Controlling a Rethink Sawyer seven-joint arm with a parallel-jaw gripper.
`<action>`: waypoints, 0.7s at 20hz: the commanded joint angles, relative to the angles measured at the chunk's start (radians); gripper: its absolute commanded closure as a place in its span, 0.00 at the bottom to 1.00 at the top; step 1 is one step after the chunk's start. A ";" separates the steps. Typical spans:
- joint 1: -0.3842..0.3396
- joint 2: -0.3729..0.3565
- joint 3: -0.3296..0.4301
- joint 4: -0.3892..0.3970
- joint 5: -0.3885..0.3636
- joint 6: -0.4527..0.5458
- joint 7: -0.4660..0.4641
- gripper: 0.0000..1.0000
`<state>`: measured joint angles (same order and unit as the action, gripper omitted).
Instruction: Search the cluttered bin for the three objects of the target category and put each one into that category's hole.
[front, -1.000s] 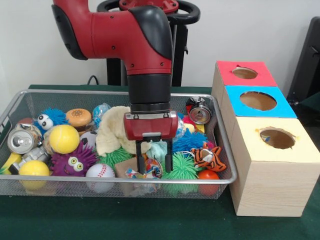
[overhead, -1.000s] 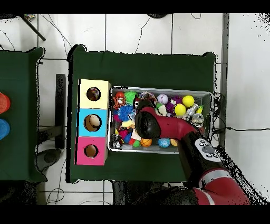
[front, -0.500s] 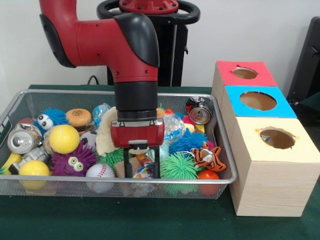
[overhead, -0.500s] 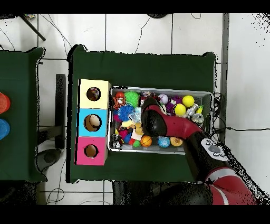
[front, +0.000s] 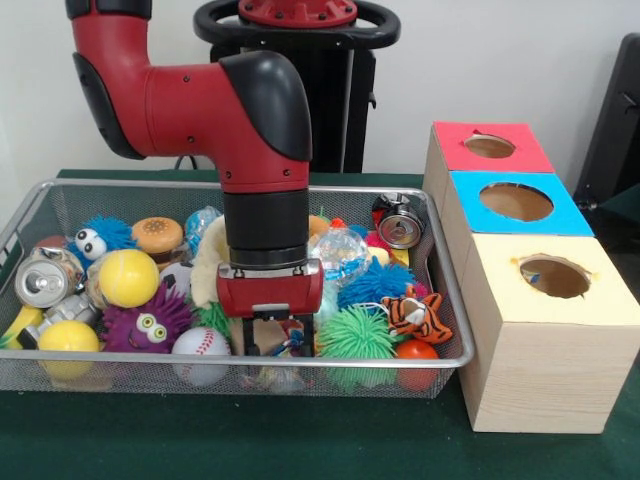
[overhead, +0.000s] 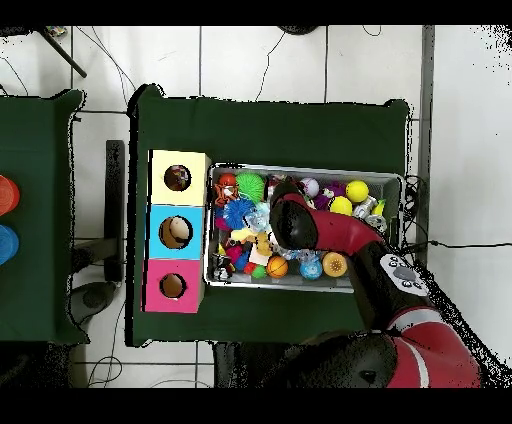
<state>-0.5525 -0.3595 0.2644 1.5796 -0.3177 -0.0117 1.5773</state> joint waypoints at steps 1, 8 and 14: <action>0.025 0.046 0.025 -0.116 -0.021 0.084 0.049 0.00; 0.031 0.034 0.032 -0.095 -0.009 0.074 0.080 1.00; 0.026 0.023 0.040 -0.080 -0.019 0.065 0.077 1.00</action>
<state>-0.5371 -0.3604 0.2589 1.5663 -0.3179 0.0146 1.5773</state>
